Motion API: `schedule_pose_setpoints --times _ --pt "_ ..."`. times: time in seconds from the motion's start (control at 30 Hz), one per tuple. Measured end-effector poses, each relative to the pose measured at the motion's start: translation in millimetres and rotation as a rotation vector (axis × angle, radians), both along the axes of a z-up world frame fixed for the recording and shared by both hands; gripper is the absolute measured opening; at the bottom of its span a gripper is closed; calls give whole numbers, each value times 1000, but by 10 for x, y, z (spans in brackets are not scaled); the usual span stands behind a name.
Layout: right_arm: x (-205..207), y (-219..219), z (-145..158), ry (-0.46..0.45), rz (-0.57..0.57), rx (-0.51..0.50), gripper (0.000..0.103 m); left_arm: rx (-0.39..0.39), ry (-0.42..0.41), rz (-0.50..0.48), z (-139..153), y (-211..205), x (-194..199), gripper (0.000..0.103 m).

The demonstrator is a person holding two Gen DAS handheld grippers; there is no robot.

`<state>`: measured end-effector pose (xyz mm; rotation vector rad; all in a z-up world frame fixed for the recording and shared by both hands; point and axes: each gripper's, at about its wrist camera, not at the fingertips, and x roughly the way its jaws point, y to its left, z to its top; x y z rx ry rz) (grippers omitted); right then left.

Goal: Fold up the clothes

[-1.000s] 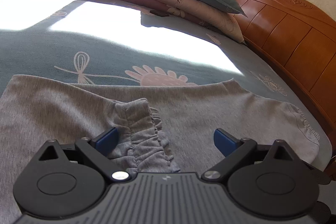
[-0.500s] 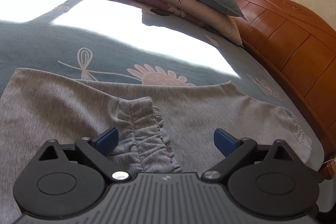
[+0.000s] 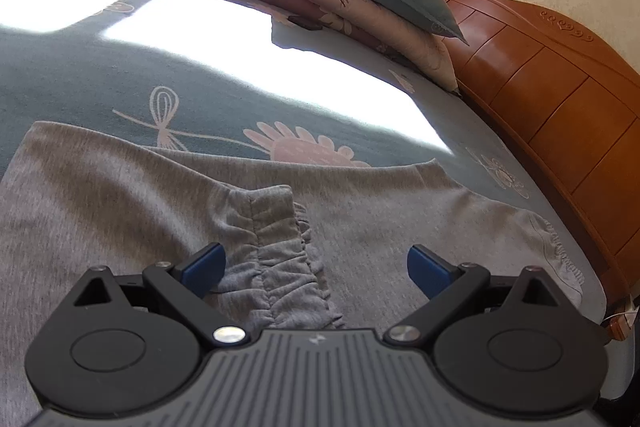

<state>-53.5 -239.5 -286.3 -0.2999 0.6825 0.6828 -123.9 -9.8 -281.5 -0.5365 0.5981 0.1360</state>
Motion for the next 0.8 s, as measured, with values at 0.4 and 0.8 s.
schedule_pose_setpoints --times 0.4,0.8 --pt "737 -1035 281 -76 -244 91 103 6 5 -2 1 -13 -6 97" --pt "977 -1504 136 15 -409 11 103 14 10 -6 -17 -16 17 97"
